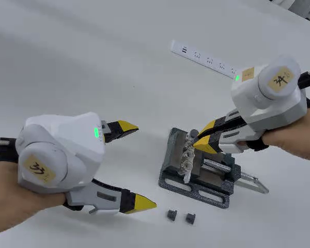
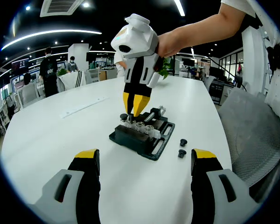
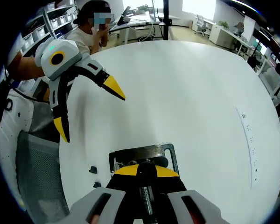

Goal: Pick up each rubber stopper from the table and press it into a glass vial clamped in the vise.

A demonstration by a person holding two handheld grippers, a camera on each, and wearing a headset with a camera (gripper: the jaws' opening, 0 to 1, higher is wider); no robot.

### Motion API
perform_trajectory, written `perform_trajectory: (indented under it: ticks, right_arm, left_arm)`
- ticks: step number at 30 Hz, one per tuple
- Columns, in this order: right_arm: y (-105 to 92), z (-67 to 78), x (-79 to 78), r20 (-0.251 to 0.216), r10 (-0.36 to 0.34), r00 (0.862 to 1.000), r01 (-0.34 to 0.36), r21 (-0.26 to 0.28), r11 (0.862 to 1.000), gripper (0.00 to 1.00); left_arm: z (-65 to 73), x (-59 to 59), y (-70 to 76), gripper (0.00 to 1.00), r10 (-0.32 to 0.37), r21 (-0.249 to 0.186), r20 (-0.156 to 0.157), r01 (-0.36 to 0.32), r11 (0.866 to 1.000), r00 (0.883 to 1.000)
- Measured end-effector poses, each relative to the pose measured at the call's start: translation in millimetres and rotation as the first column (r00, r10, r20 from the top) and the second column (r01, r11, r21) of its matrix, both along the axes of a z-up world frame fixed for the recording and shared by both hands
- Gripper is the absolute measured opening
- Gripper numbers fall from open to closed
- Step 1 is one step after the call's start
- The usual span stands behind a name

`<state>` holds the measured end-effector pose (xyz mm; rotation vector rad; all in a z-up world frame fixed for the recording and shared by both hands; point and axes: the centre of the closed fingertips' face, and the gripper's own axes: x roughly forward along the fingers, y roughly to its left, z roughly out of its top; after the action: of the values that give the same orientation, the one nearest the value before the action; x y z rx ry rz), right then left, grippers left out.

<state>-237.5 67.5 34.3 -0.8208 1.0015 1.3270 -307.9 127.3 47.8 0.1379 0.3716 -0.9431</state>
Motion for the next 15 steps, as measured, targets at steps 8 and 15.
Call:
perform_trajectory:
  ticks: [8, 15]
  right_arm:
    - [-1.3, -4.1, 0.1, -0.001, 0.021, 1.000, -0.021, -0.027, 0.999, 0.05]
    - [0.2, -6.0, 2.0, 0.017, 0.047, 0.999, -0.046, -0.063, 0.997, 0.05]
  left_arm:
    - [-1.4, 0.7, 1.1, 0.79, 0.001, -0.010, -0.001, -0.001, 1.000, 1.000]
    - [-2.7, -0.1, 1.6, 0.79, 0.002, -0.013, -0.002, -0.002, 1.000, 1.000]
